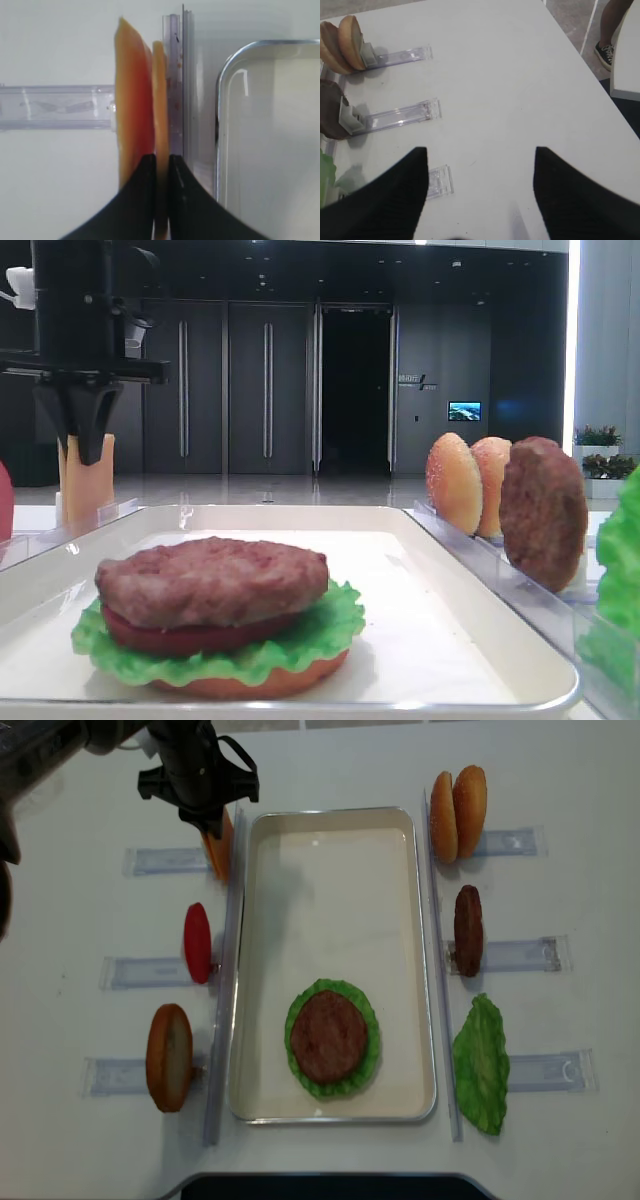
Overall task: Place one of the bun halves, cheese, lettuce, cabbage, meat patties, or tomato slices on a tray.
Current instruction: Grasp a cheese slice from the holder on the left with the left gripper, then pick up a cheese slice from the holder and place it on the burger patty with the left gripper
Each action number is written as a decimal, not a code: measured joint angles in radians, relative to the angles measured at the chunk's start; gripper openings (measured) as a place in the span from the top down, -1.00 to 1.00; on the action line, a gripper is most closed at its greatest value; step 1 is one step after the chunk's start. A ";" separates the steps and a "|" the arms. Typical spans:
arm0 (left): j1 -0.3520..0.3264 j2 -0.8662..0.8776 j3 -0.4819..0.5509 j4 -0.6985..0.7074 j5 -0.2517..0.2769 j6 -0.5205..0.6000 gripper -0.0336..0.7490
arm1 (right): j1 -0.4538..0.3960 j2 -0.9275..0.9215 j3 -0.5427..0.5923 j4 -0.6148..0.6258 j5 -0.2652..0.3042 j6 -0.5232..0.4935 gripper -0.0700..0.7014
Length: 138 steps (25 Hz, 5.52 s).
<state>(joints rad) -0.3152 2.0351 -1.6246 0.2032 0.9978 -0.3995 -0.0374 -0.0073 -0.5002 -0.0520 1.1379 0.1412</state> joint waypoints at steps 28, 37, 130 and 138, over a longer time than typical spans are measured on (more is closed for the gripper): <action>-0.033 -0.212 0.039 -0.080 0.056 -0.028 0.82 | 0.000 0.000 0.000 0.000 0.000 0.000 -0.38; -0.106 -0.272 0.048 -0.081 0.060 -0.028 0.82 | 0.000 0.000 0.000 0.000 0.000 0.000 -0.38; -0.140 -0.742 1.074 -1.517 -0.408 1.106 0.82 | 0.000 0.000 0.000 0.000 0.000 0.000 -0.38; -0.140 -0.742 1.074 -1.519 -0.407 1.120 0.82 | 0.000 0.000 0.000 0.000 0.000 0.000 -0.38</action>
<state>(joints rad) -0.4548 1.2929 -0.5503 -1.3160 0.5909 0.7205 -0.0374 -0.0073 -0.5002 -0.0520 1.1379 0.1412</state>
